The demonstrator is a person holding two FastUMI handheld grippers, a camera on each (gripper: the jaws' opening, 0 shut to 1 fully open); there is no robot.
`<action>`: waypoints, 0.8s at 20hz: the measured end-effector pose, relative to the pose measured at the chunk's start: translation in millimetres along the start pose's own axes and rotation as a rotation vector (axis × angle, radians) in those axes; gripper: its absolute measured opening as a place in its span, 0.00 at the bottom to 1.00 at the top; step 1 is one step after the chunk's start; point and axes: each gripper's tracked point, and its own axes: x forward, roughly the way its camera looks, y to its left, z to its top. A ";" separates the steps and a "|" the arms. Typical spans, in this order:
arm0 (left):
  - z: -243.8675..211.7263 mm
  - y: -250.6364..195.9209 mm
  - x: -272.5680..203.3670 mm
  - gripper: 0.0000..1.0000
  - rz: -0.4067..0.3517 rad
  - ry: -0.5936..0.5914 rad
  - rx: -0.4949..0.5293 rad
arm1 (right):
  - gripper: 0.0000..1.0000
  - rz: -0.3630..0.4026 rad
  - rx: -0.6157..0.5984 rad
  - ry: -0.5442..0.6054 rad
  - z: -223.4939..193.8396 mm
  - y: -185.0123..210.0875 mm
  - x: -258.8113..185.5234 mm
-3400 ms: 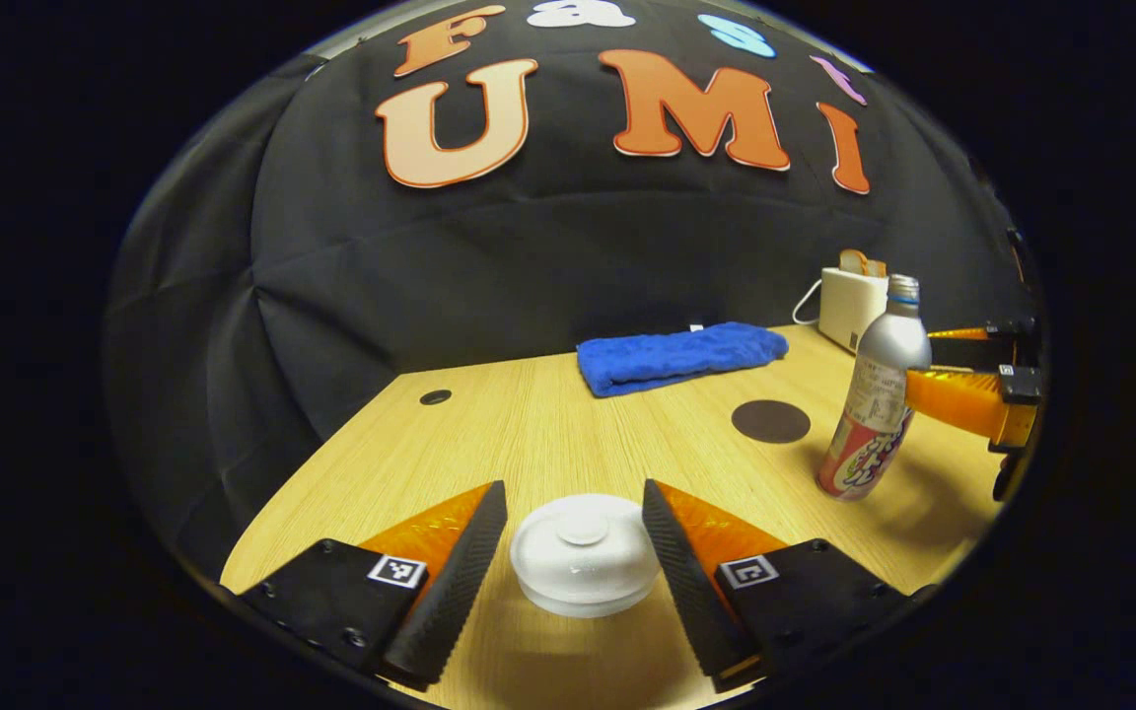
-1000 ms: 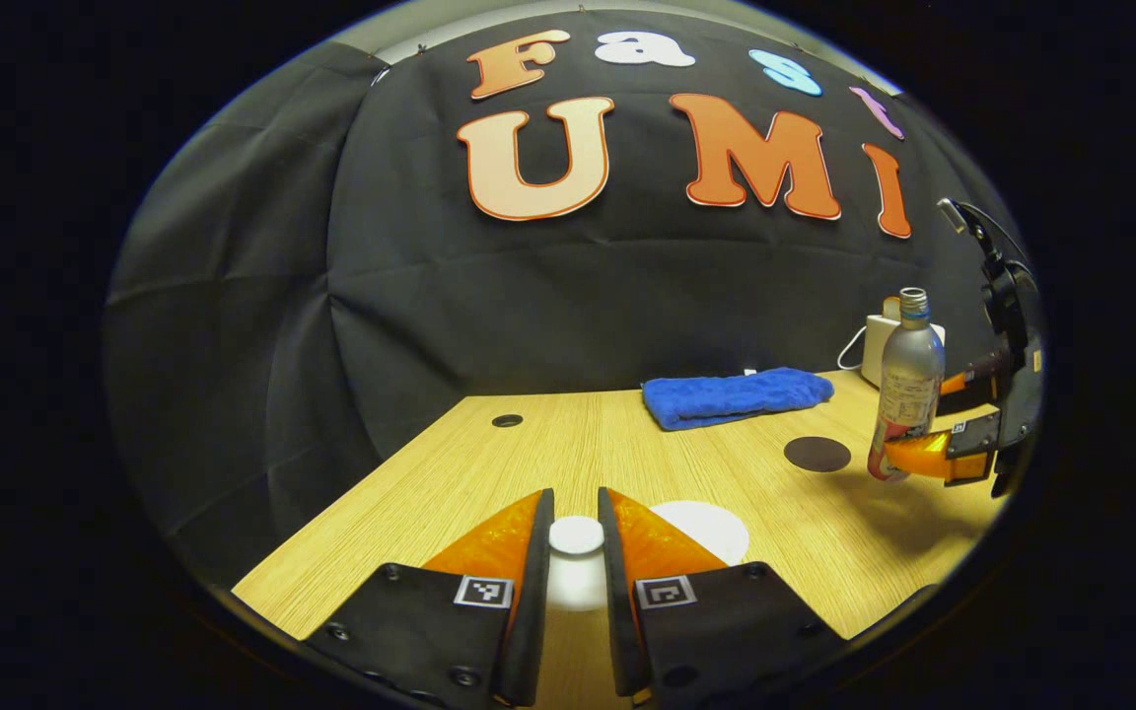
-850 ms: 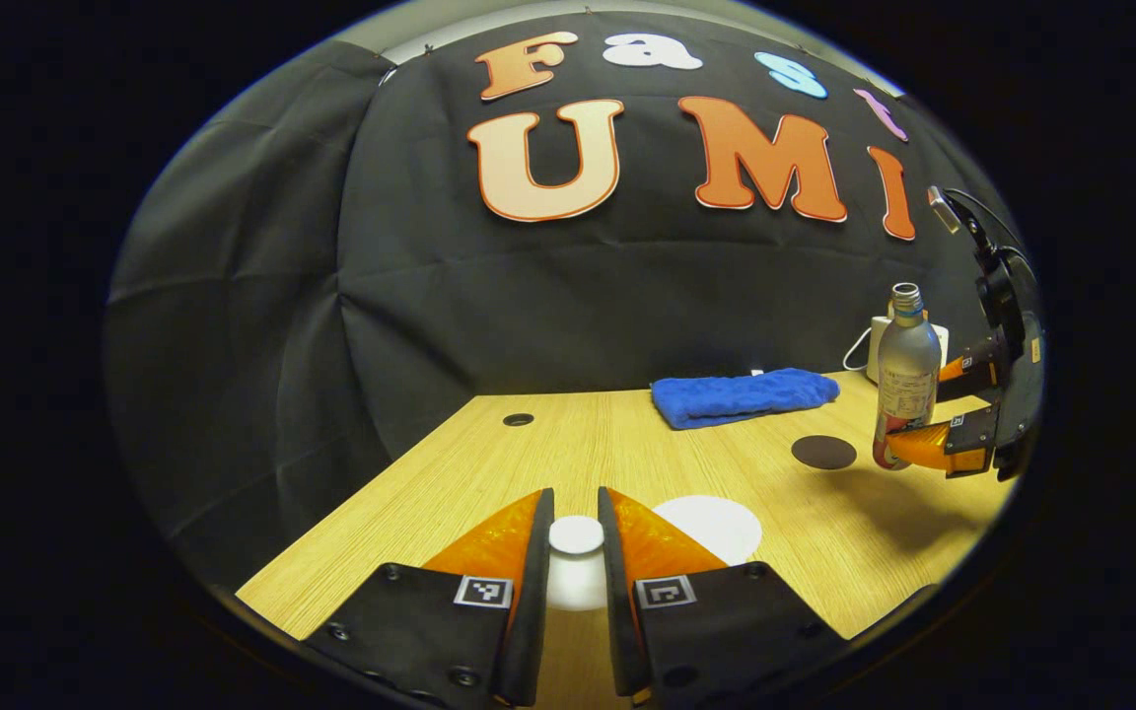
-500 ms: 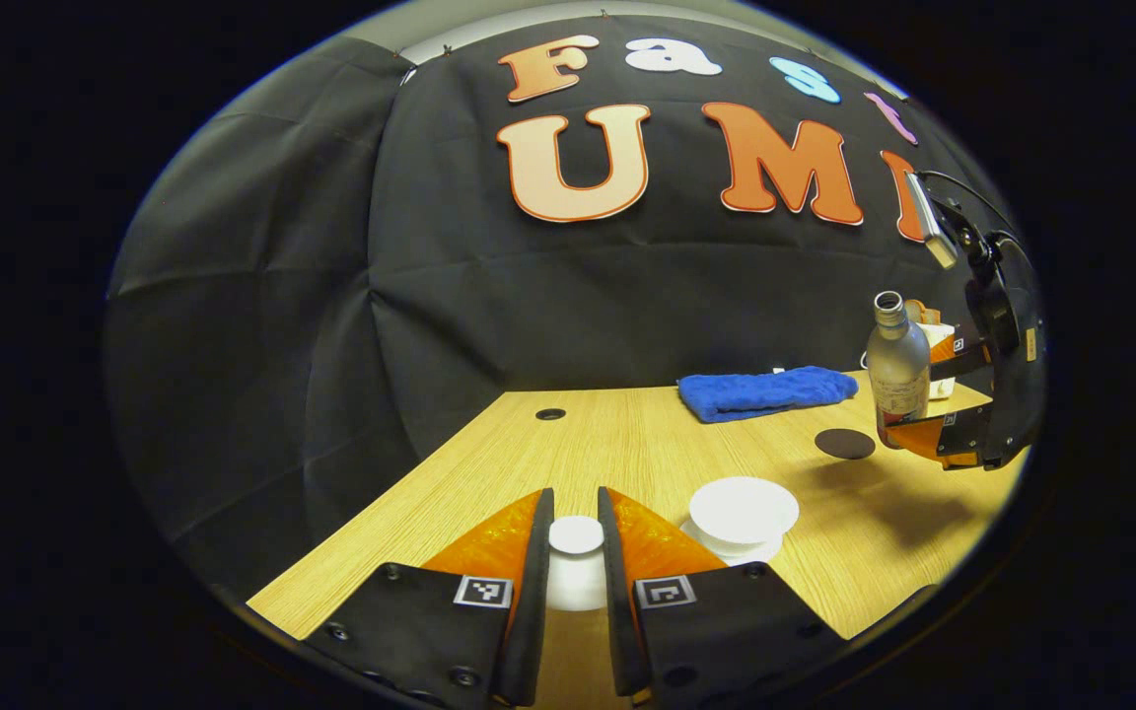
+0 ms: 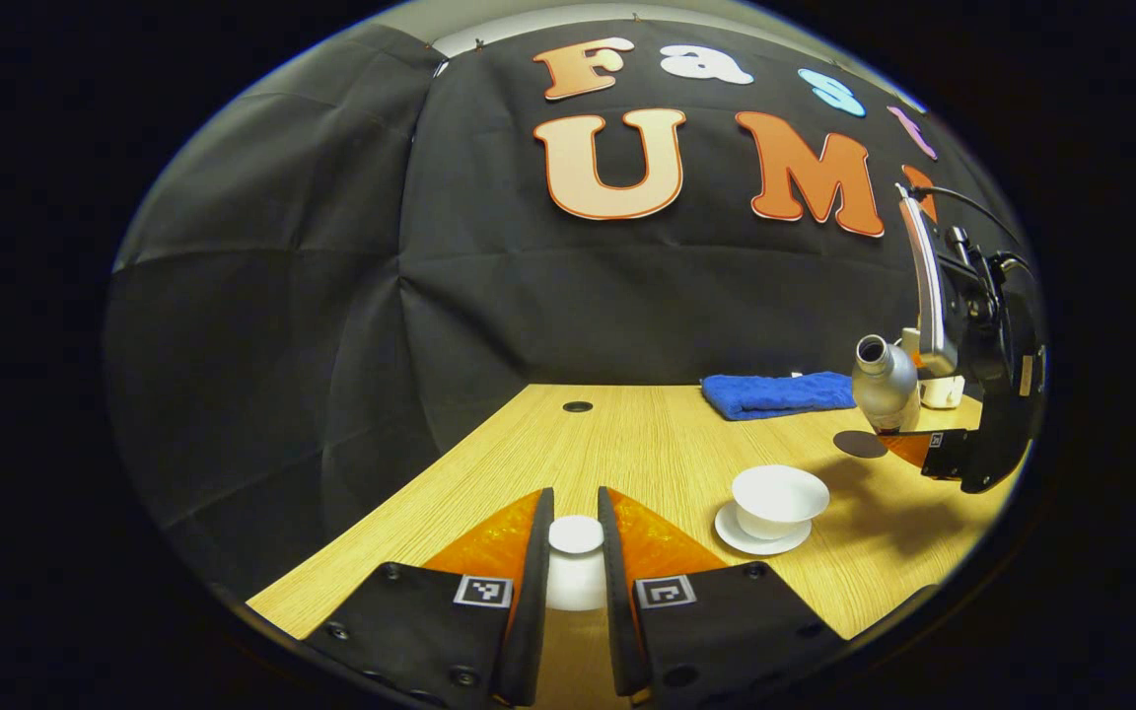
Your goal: Open the teacup lid with one hand, grasp the water bottle and pour water into the teacup with the other hand; after pouring, place the water bottle on the coaster and then close the teacup lid.
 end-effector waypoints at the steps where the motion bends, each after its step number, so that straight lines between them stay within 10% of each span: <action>1: -1.2 1.5 0.7 0.31 0.001 0.001 -0.003 | 0.78 -0.009 -0.028 -0.003 3.7 0.2 1.1; 16: -15.1 32.6 0.8 0.31 0.016 0.010 -0.051 | 0.78 -0.194 -0.543 -0.062 30.0 -2.8 -10.9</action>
